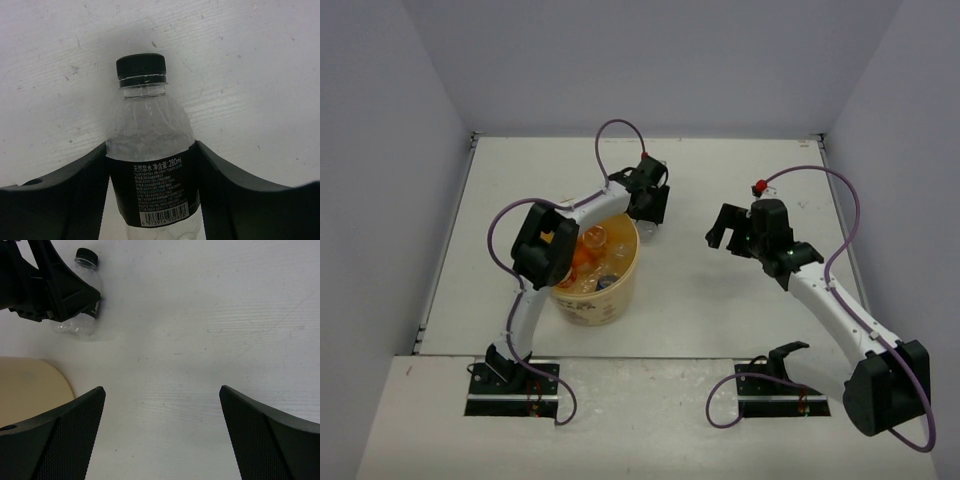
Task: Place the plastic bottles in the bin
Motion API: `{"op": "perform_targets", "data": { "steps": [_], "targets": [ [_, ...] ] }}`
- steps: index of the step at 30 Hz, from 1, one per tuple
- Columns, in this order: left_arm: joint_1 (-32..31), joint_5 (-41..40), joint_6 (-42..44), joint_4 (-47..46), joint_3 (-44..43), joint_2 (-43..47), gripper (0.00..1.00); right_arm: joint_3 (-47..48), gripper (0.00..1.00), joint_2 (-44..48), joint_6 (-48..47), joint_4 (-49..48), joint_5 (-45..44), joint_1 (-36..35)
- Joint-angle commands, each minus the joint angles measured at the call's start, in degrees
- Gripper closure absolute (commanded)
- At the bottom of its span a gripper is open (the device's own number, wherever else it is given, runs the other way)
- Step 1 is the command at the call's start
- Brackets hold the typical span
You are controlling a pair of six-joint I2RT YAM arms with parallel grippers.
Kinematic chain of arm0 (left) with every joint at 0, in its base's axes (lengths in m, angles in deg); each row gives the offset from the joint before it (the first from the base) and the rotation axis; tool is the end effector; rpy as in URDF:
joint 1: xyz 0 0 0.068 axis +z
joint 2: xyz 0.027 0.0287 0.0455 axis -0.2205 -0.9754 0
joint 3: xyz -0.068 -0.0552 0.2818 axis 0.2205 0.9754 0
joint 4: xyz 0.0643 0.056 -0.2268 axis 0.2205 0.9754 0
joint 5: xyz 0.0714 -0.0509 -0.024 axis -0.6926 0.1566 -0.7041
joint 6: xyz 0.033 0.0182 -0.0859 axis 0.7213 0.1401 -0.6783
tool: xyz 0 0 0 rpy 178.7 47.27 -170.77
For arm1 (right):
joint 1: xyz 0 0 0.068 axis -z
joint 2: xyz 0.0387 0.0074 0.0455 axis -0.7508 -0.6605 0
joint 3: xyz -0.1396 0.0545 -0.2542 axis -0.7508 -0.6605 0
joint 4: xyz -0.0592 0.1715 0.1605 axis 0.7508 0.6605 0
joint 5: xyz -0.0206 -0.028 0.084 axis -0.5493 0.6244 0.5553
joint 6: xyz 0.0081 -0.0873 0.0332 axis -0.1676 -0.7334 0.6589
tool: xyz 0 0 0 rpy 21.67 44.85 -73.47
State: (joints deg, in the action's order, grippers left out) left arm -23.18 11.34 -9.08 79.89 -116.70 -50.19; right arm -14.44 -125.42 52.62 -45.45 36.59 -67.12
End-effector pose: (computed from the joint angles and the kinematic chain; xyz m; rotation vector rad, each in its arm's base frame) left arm 0.4199 -0.2935 0.1563 0.2223 2.5977 -0.2529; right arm 0.2342 0.0766 0.2569 0.2495 2.2601 0.4404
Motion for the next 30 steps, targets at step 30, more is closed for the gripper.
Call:
{"op": "perform_targets", "data": {
  "steps": [30],
  "targets": [
    [-3.9,-8.4,-1.4,2.1,26.1,67.2,0.8,-2.1,0.01,5.5,-2.0,-1.0,0.7,0.2]
  ]
}}
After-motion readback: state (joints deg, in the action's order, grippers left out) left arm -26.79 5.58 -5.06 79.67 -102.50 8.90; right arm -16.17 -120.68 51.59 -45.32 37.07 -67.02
